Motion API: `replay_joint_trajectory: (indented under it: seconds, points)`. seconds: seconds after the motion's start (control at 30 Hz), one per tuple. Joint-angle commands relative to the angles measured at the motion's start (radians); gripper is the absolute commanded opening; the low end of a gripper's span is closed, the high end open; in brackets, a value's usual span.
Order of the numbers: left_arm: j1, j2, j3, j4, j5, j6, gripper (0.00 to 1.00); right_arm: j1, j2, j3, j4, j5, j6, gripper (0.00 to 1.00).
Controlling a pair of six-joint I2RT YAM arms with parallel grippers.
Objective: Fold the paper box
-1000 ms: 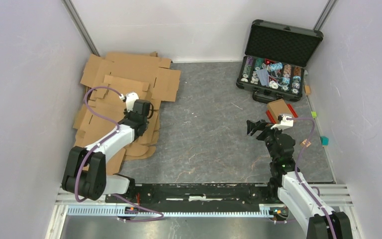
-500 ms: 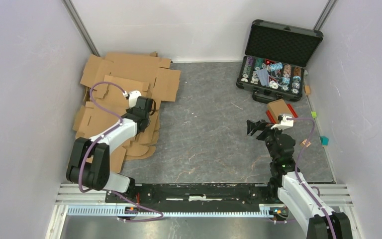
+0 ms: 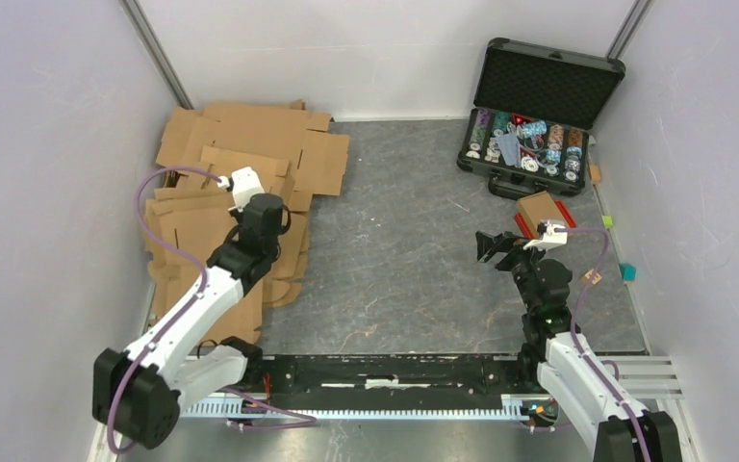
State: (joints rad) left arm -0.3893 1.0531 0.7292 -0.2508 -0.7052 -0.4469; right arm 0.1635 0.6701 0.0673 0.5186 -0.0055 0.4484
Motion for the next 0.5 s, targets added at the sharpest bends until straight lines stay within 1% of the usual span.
replay_joint_trajectory:
  seconds: [0.0, 0.13, 0.27, 0.33, 0.4, 0.47]
  points:
    - [-0.048, -0.102, -0.017, 0.044, -0.084, 0.061, 0.02, 0.004, -0.02, -0.013, 0.039, -0.021, -0.009, 0.98]
    - [-0.085, -0.194, 0.015, 0.03, -0.071, 0.049, 0.02, 0.005, -0.019, -0.017, 0.047, -0.025, -0.005, 0.98]
    - [-0.088, -0.244, 0.065, 0.004, -0.06, 0.019, 0.02, 0.004, -0.014, -0.017, 0.052, -0.032, 0.0, 0.98]
    - [-0.087, -0.242, 0.085, 0.003, -0.091, 0.008, 0.04, 0.005, -0.014, -0.017, 0.051, -0.033, 0.002, 0.98]
    - [-0.083, -0.218, 0.087, 0.038, -0.133, 0.003, 0.06, 0.005, -0.014, -0.018, 0.052, -0.036, 0.004, 0.98]
    - [-0.057, -0.162, 0.115, 0.059, -0.106, 0.005, 0.05, 0.004, -0.013, -0.017, 0.052, -0.037, 0.004, 0.98]
